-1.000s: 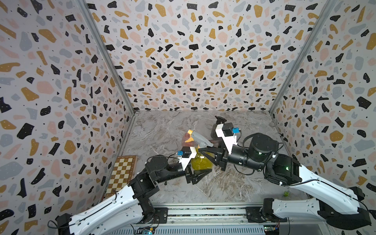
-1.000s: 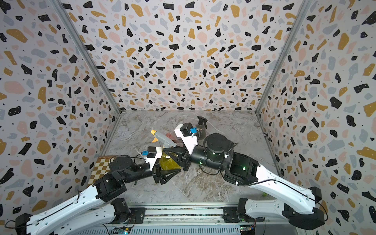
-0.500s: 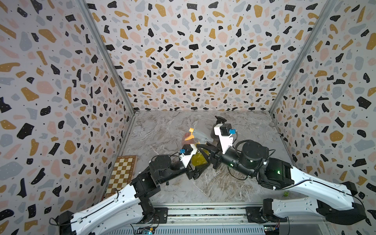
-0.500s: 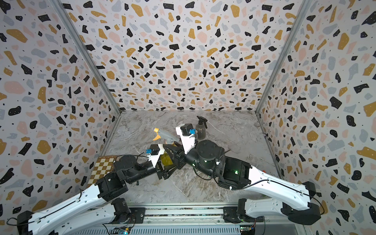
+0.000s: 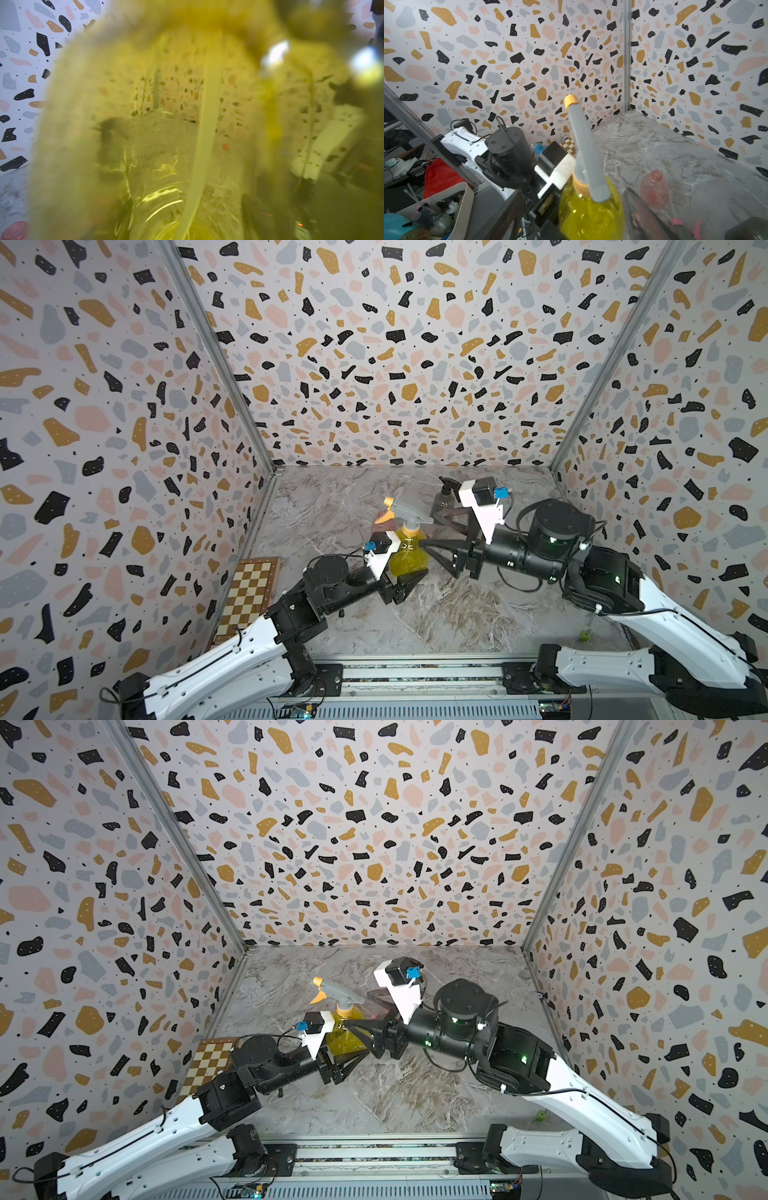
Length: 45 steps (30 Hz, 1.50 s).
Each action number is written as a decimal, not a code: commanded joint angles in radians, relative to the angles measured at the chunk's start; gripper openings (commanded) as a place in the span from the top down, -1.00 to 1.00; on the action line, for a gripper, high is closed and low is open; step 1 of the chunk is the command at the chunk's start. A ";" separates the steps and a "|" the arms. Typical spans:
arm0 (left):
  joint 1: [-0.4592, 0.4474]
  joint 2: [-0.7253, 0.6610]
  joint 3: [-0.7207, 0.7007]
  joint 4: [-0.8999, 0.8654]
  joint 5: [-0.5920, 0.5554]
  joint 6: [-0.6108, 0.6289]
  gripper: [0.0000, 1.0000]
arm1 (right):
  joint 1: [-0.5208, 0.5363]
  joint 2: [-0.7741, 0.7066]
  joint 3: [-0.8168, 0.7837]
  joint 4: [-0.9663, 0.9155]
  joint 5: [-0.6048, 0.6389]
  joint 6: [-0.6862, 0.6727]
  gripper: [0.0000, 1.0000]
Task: Attach spray nozzles to spray bottles
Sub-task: Screw the spray nozzle on the spray bottle, then place the spray bottle at the center of the board.
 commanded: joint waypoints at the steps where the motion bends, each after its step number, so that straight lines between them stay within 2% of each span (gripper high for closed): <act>1: 0.001 -0.005 0.017 0.014 0.025 0.007 1.00 | -0.044 0.052 0.074 -0.040 -0.178 -0.034 -0.48; 7: 0.001 0.000 0.014 0.007 0.017 0.010 1.00 | -0.050 0.134 0.167 -0.057 -0.186 -0.060 -0.39; 13: 0.001 0.000 0.017 0.007 0.020 0.008 1.00 | -0.051 0.180 0.192 -0.089 -0.182 -0.061 0.02; 17: 0.001 -0.003 0.016 0.005 0.020 0.005 1.00 | -0.053 0.187 0.192 -0.096 -0.166 -0.061 0.37; 18: 0.001 -0.003 0.018 0.006 0.019 0.002 0.89 | -0.052 0.191 0.193 -0.100 -0.162 -0.062 0.47; 21: 0.000 -0.005 0.016 0.013 0.019 -0.003 0.19 | -0.054 0.193 0.191 -0.103 -0.148 -0.055 0.77; 23: 0.001 -0.006 0.015 0.019 0.016 -0.012 -0.19 | -0.055 0.190 0.184 -0.098 -0.139 -0.052 0.94; 25: 0.000 -0.008 0.013 0.025 0.011 -0.023 -0.50 | -0.056 0.182 0.174 -0.090 -0.128 -0.049 1.00; 27: 0.001 -0.013 0.009 0.033 0.011 -0.034 -0.98 | -0.055 0.174 0.163 -0.085 -0.109 -0.046 1.00; 33: 0.000 -0.031 -0.012 0.051 -0.005 -0.073 -0.97 | -0.075 0.128 0.092 -0.062 -0.020 -0.042 1.00; 36: 0.001 -0.045 -0.030 0.057 -0.023 -0.093 -0.97 | -0.119 0.102 0.040 -0.045 0.019 -0.031 1.00; 40: 0.001 -0.084 -0.044 0.015 -0.040 -0.109 -0.98 | -0.201 0.051 -0.061 -0.017 0.102 -0.028 1.00; 45: 0.001 -0.192 -0.091 -0.005 -0.100 -0.125 -0.97 | -0.362 -0.019 -0.252 0.059 0.186 -0.023 1.00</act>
